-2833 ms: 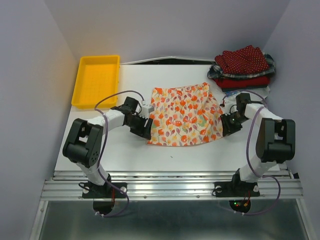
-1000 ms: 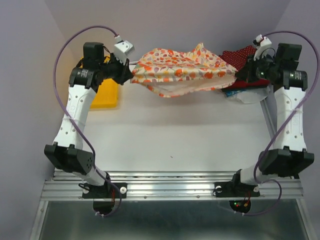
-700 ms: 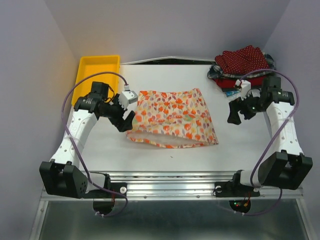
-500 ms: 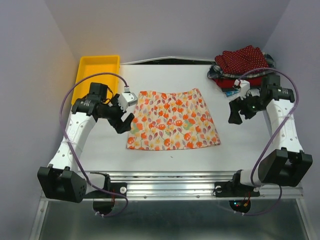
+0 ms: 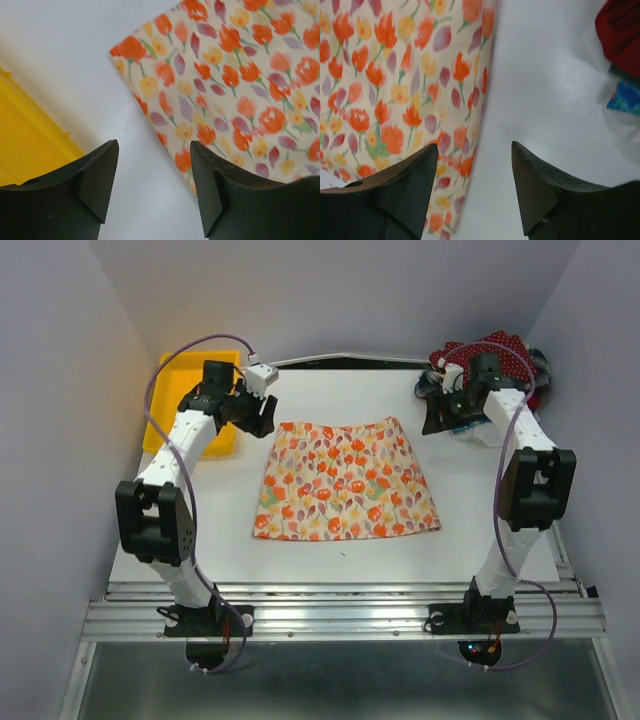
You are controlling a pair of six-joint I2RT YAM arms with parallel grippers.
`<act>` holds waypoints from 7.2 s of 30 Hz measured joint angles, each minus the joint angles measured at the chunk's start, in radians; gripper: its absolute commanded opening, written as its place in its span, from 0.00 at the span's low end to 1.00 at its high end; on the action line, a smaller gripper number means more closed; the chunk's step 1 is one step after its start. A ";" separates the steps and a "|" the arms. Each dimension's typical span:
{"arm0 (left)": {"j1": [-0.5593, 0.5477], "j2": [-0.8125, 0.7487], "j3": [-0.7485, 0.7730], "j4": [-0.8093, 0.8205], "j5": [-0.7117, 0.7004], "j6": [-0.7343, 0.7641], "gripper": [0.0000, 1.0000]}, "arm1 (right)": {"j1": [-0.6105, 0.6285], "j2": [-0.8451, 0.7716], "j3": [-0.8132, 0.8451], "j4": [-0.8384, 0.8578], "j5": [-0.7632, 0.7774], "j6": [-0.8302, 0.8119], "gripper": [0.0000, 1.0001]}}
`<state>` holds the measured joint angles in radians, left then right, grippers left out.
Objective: Fold and stack the skirts
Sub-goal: Flatten the skirt out, then fold the skirt
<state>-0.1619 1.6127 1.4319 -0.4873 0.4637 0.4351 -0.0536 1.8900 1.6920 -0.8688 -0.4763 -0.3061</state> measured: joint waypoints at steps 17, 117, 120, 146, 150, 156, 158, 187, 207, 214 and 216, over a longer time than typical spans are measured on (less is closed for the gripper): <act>-0.008 0.547 0.358 0.177 -0.077 -0.229 0.65 | 0.100 0.470 0.341 0.201 0.159 0.153 0.57; -0.196 0.203 -0.057 0.046 -0.037 -0.021 0.66 | 0.353 0.017 -0.065 -0.127 -0.113 -0.114 0.21; -0.196 0.243 0.017 0.040 -0.034 -0.016 0.67 | 0.348 0.103 -0.064 -0.107 -0.090 -0.125 0.20; -0.128 0.671 0.523 -0.034 -0.040 0.354 0.65 | 0.317 0.159 0.135 0.027 0.141 -0.241 0.62; -0.117 0.678 0.531 -0.045 -0.018 0.383 0.65 | 0.314 0.240 0.135 0.026 0.143 -0.267 0.61; -0.093 0.678 0.532 -0.051 -0.003 0.398 0.65 | 0.314 0.304 0.104 0.021 0.148 -0.309 0.54; -0.087 0.678 0.532 -0.053 -0.002 0.402 0.67 | 0.314 0.310 0.104 0.021 0.151 -0.319 0.51; -0.069 0.755 0.561 -0.087 0.031 0.455 0.04 | 0.314 0.349 0.140 0.058 0.232 -0.347 0.01; -0.106 0.156 0.070 0.257 -0.107 0.380 0.00 | 0.298 -0.099 -0.151 0.512 0.309 -0.309 0.01; -0.207 -0.266 -0.415 0.395 -0.147 0.394 0.00 | 0.314 -0.438 -0.640 0.653 0.247 -0.375 0.01; -0.237 -0.336 -0.526 0.415 -0.163 0.398 0.13 | 0.331 -0.480 -0.745 0.653 0.233 -0.400 0.13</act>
<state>-0.3988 1.2762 0.9058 -0.0719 0.3012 0.8333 0.2775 1.4101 0.9466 -0.2157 -0.2432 -0.7059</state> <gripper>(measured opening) 0.037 0.022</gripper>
